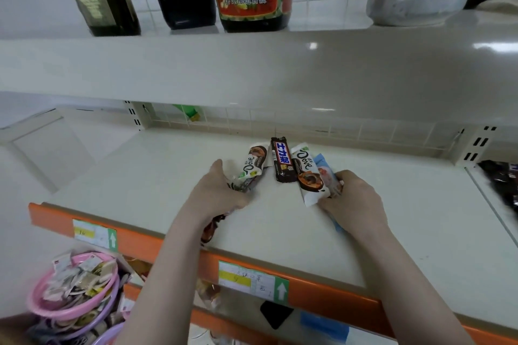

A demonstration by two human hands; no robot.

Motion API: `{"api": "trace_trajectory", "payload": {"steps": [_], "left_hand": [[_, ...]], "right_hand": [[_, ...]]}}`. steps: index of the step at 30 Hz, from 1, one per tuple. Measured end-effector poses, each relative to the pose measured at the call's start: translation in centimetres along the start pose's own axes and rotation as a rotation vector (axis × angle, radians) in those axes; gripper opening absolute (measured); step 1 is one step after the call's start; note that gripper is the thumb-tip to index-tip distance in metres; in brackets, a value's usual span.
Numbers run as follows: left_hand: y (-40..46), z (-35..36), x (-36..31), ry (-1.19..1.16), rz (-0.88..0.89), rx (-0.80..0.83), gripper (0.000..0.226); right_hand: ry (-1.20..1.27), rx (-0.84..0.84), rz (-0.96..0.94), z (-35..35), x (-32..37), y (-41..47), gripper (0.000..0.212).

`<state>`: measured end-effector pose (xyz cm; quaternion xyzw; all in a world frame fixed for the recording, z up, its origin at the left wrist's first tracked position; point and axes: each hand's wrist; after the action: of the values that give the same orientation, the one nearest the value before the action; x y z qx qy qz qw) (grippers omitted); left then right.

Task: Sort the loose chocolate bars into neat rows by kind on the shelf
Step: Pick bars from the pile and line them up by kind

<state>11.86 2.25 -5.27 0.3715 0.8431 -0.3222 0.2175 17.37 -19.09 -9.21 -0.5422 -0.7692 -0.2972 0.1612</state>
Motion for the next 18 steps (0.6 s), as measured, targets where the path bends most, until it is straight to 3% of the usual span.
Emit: {"api": "trace_trajectory", "payload": {"steps": [4, 7, 11, 13, 15, 18], "left_hand": [[0.2, 0.6, -0.1, 0.157, -0.016, -0.124, 0.054], [0.9, 1.8, 0.2, 0.192, -0.052, -0.207, 0.069], [1.0, 2.0, 0.0, 0.139, -0.034, -0.132, 0.089], [0.6, 2.1, -0.3, 0.186, 0.004, -0.121, 0.075], [-0.3, 2.1, -0.7, 0.245, 0.056, -0.127, 0.046], [-1.1, 2.7, -1.4, 0.271, 0.082, -0.145, 0.048]], "right_hand": [[-0.014, 0.008, -0.008, 0.2, 0.0, 0.1, 0.028], [-0.009, -0.001, -0.020, 0.2, 0.2, 0.0, 0.031], [0.006, -0.013, -0.025, 0.2, 0.3, -0.2, 0.038], [0.010, -0.022, -0.026, 0.2, 0.4, -0.2, 0.040], [0.012, -0.024, -0.026, 0.1, 0.5, -0.2, 0.038], [0.010, -0.019, -0.021, 0.0, 0.6, -0.3, 0.040]]}}
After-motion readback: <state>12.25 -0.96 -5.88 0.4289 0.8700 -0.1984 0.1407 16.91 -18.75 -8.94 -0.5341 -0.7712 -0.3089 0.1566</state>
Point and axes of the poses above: each hand's wrist, its own y-axis towards the middle knuckle, its own z-axis out of the palm, x = y × z, and after that the axes turned 14 degrees about -z, right-handed
